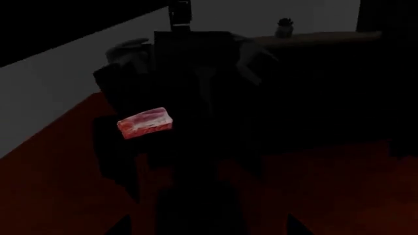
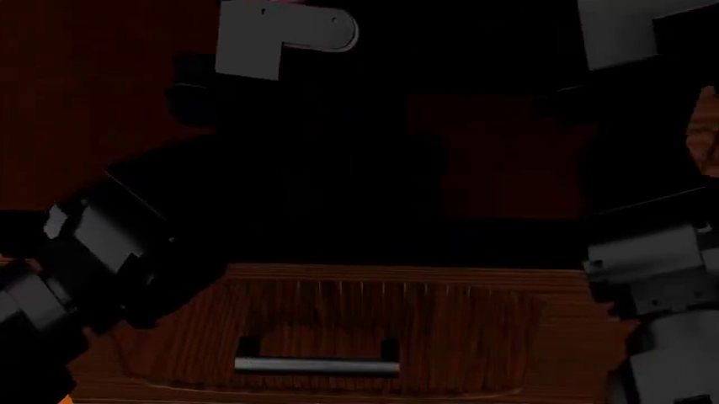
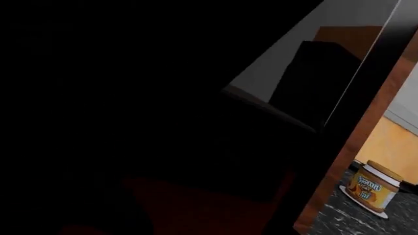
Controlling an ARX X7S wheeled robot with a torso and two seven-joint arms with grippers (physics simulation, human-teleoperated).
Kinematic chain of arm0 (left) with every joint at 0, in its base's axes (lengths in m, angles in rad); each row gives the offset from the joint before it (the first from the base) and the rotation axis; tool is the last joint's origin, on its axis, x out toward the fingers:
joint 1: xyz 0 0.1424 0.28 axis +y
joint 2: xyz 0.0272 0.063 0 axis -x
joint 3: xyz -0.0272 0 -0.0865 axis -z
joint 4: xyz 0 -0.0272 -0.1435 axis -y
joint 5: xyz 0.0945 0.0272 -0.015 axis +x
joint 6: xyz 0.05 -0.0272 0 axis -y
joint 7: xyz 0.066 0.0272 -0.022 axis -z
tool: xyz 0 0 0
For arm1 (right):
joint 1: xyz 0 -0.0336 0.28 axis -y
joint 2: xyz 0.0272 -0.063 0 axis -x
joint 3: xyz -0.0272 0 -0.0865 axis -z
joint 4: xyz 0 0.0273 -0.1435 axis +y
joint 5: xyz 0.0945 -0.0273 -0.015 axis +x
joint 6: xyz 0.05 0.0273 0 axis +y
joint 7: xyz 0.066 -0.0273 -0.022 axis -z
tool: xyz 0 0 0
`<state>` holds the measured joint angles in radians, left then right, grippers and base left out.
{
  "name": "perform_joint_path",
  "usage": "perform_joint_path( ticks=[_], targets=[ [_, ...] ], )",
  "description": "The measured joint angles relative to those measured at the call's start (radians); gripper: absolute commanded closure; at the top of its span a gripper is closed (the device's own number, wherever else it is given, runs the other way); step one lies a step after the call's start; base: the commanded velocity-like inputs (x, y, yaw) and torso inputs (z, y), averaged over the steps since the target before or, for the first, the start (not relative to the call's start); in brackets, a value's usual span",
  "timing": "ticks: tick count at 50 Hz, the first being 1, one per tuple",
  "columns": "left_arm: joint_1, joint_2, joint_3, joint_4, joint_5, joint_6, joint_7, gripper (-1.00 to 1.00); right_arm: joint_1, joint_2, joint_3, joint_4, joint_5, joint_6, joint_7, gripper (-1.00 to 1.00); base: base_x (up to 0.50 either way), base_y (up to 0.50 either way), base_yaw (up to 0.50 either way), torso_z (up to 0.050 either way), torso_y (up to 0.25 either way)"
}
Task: Close the oven door
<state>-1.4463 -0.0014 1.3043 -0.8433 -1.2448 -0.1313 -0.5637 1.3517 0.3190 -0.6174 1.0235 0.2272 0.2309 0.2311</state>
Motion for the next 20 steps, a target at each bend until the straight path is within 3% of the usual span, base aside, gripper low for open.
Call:
perform_joint_path(
  ticks=[8,20],
  targets=[
    [-0.062,0.001,0.144,-0.077,-0.165,0.063,0.001,-1.00,0.001,-0.051,0.000,0.079,-0.039,-0.066,0.063,-1.00,0.07,-0.01,0.01,0.003,0.000],
    [-0.099,0.001,0.229,-0.134,-0.277,0.096,0.016,-1.00,0.007,-0.111,0.090,0.158,-0.207,-0.093,0.116,-1.00,0.07,-0.01,0.00,0.005,0.000]
  ],
)
